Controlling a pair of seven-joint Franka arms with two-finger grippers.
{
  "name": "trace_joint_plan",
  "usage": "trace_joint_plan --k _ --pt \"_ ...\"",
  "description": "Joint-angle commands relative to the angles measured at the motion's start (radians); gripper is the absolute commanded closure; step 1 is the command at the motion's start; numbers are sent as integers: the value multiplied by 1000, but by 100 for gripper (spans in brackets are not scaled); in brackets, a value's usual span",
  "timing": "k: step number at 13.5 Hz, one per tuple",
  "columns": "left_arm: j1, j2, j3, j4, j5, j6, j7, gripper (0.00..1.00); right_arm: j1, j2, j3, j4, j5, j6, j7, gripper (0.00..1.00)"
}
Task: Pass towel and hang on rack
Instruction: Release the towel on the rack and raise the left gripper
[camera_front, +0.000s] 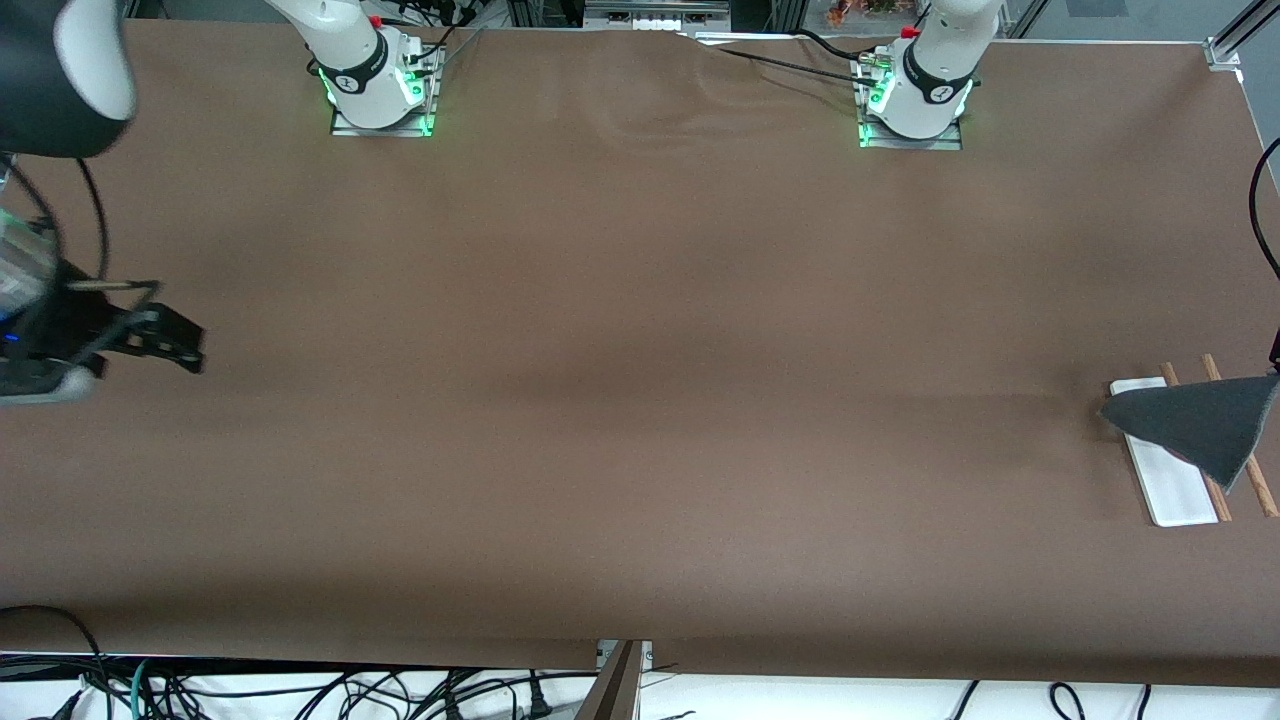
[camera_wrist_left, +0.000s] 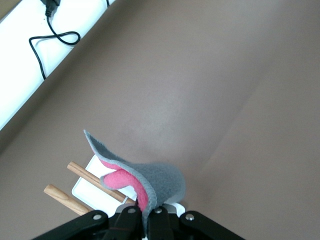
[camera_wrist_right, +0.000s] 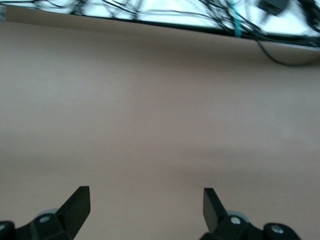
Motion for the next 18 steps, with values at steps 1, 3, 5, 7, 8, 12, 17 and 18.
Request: trace_joint_plan --k 1,3,5,7,8,12,17,18 --pt "25 39 -15 42 22 -15 67 100 -28 -114 -22 -118 10 -32 -12 0" --pt "32 41 -14 50 22 -13 99 100 -51 -180 -21 -118 10 -151 -12 0" --pt "48 42 -14 56 20 -16 131 100 -58 -197 -19 -118 13 -260 -87 0" --pt "71 56 -14 57 22 -16 160 100 -59 -200 -19 -118 16 -277 -164 0" --pt "84 64 -15 56 19 -16 189 100 -59 -200 -17 -118 21 -300 -155 0" --pt "150 116 -14 86 19 -13 335 100 -61 -204 -20 -118 21 -325 -109 0" --pt "238 219 -15 169 9 -13 484 100 -61 -194 -34 -121 11 -316 -100 0" --pt "244 229 -15 174 8 -12 493 100 -62 -187 -34 -121 11 -316 -92 0"
